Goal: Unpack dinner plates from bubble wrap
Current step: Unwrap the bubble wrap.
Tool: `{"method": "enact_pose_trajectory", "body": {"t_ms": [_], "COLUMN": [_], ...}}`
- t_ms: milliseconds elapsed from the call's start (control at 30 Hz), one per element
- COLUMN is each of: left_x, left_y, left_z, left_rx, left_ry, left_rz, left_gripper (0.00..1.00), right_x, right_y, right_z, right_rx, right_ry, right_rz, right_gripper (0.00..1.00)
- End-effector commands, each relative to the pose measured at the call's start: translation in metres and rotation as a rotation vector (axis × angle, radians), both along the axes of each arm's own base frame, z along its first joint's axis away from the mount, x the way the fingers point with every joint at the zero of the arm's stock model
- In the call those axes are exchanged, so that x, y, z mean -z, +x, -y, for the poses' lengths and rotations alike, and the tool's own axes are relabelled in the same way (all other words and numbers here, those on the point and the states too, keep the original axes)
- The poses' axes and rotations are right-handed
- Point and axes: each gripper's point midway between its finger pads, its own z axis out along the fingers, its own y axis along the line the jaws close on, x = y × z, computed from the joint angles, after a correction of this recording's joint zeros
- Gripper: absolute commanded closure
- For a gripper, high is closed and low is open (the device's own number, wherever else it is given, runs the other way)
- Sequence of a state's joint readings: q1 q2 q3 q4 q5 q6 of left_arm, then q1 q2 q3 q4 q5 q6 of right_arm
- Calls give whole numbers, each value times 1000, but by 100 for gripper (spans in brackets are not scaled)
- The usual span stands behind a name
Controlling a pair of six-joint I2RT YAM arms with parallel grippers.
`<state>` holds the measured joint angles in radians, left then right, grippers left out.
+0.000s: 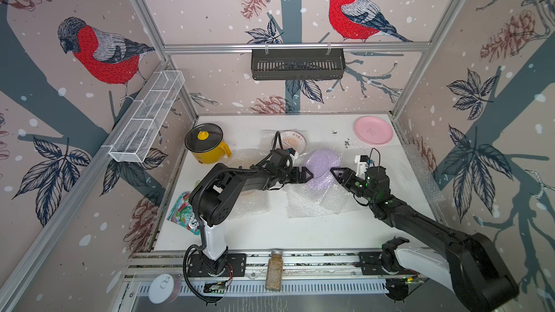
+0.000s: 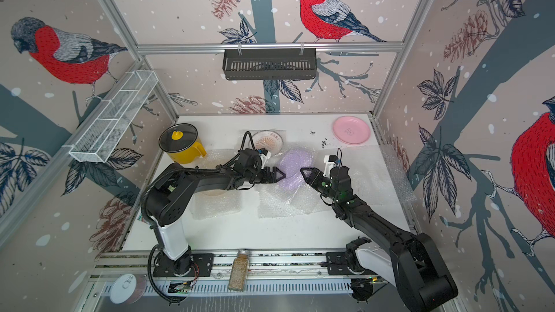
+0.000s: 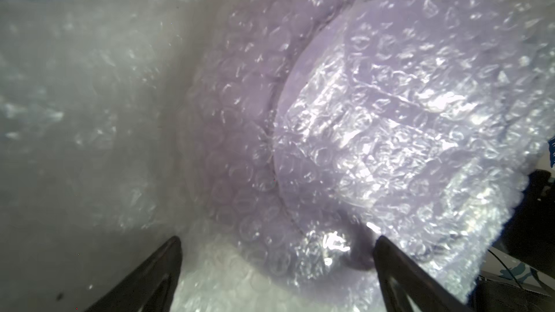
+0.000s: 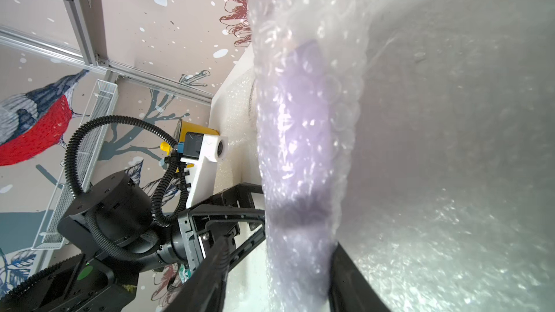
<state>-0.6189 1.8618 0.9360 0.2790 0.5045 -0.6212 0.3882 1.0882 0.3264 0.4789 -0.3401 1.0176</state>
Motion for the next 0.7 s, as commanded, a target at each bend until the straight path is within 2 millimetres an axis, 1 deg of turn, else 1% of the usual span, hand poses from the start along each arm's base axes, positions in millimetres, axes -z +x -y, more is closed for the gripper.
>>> {"method": "enact_pose_trajectory", "body": {"t_ms": [0,200,333,367,467,533,667], "left_x": [-1,-6,-15,-18,-28,-35,-59], "left_y": [-4,-2,0,0,1,1,0], "left_z": [-3,-3,-1,0,2,1,-6], "left_rx": [6,10,18,21,26,23,7], "left_ry": [1,-7,-32,-41,-62,-76,-112], "left_rz": [-29,-24,-19,-17,-6,-3,34], "left_gripper": [2,2,2,2,2,2,2], "right_x": [-15,-28,-31,-31,-29,-28,-34], "right_y": [4,-3,-4,-4,-2,-1,2], "right_z": [-5,-18,-24,-24,-25,-26,-30], "right_rx": [3,-28,-37,-35,-30,-32,-43], "right_ry": [45,55,47,41,25,25,26], "right_rz": [58,126,141,137,136,133,146], "right_gripper": [56,60,69,73,78,85,91]}}
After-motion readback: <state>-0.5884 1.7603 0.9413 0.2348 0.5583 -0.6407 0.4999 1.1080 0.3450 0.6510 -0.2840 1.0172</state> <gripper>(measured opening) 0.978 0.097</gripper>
